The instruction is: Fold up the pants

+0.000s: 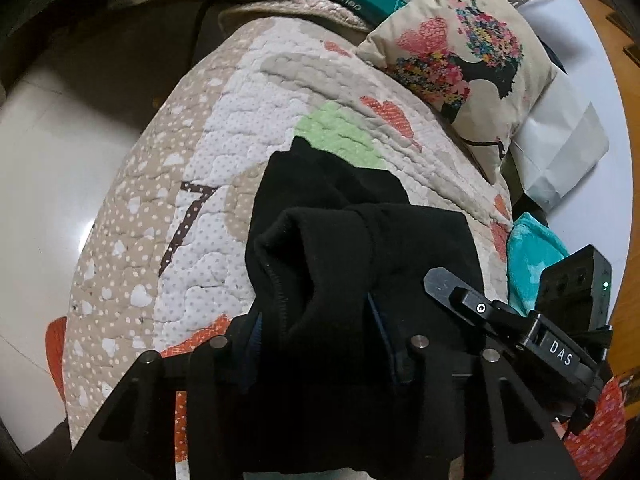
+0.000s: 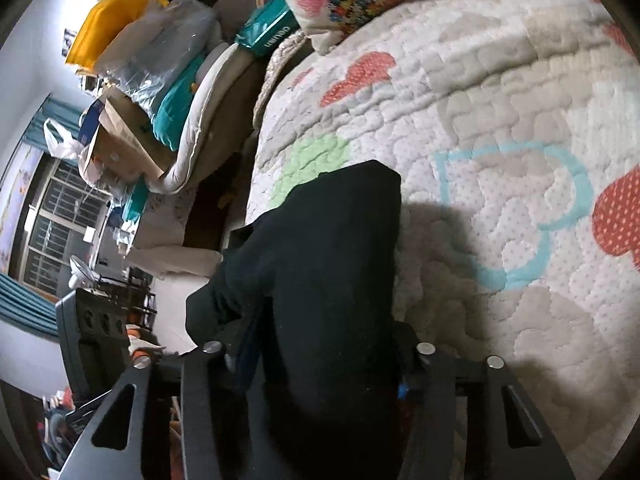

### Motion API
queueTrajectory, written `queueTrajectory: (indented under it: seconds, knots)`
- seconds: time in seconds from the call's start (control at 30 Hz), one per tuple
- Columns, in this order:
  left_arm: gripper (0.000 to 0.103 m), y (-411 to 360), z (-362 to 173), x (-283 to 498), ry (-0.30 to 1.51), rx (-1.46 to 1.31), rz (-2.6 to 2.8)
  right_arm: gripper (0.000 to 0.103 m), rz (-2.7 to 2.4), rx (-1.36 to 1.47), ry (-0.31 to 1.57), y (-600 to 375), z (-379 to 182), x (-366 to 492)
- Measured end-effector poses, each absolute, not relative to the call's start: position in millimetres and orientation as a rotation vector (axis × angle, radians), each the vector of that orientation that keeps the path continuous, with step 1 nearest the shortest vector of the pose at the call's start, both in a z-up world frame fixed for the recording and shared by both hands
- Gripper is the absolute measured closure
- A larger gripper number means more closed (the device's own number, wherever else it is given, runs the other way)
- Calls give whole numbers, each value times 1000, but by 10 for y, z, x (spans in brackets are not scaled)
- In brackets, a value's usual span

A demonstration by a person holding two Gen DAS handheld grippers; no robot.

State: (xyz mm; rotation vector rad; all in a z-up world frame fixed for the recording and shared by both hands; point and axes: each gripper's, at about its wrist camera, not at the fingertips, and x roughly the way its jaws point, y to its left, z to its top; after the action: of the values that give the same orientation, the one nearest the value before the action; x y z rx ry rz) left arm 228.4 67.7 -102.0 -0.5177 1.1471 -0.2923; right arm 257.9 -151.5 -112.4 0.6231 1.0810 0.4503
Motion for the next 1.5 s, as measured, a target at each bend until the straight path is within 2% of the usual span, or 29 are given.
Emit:
queueTrajectory:
  seconds: [0.6, 1.07, 1.23, 1.37, 1.5]
  knots:
    - [58, 175, -742, 2676, 1074, -526, -329, 52, 392, 548, 957, -1938, -658, 2770]
    - [58, -191, -989, 3124, 1097, -414, -308, 52, 323, 517, 986, -2200, -855, 3213]
    - [51, -199, -1090, 3177, 1102, -408, -294, 51, 299, 519, 1006, -2233, -968, 3291]
    - [43, -148, -1106, 3194, 1114, -443, -304, 44, 269, 534, 1008, -2320, -1018, 3287]
    - [42, -26, -1117, 3224, 1129, -536, -318, 40, 237, 541, 986, -2406, -960, 3215]
